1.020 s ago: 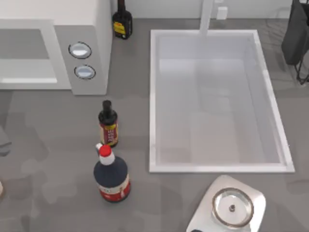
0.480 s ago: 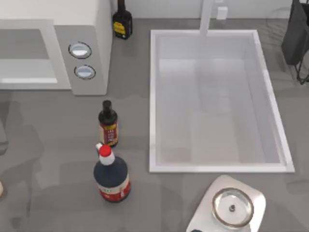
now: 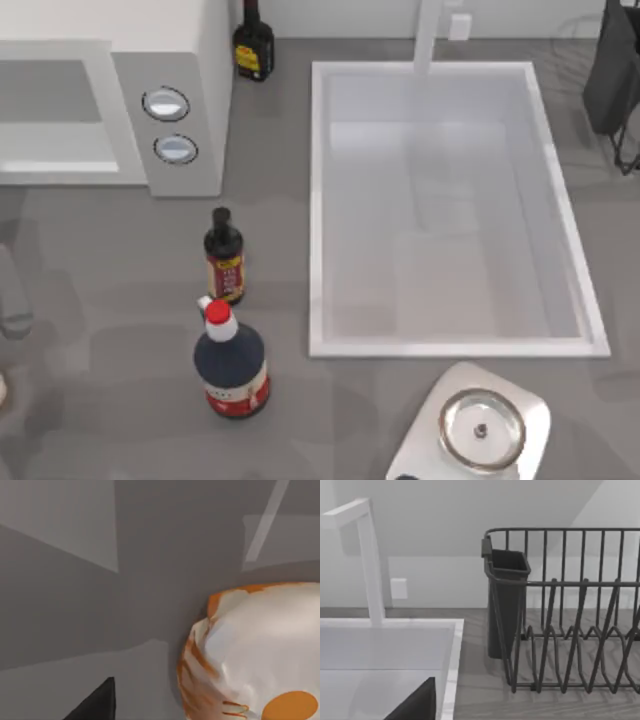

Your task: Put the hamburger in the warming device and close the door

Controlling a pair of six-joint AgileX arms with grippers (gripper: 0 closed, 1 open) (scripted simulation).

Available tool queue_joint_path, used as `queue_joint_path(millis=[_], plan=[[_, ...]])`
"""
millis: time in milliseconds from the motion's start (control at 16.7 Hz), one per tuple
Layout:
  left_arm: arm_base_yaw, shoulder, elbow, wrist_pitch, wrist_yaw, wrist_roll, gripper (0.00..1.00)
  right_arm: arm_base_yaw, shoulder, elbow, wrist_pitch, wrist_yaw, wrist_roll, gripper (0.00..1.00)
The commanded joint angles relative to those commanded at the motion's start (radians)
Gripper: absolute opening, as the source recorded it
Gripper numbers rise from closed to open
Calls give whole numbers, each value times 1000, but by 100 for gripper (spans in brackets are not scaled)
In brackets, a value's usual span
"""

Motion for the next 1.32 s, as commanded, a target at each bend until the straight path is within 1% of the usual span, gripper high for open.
queue_joint_path(millis=[120, 240, 540, 1320], plan=[[1, 48, -45, 101, 0, 2, 100, 0, 0, 0, 0, 0, 0, 100], [3, 85, -80, 166, 0, 4, 100, 0, 0, 0, 0, 0, 0, 100], [3, 99, -92, 187, 0, 5, 100, 0, 0, 0, 0, 0, 0, 100], [3, 99, -92, 187, 0, 5, 2, 0, 0, 0, 0, 0, 0, 100]])
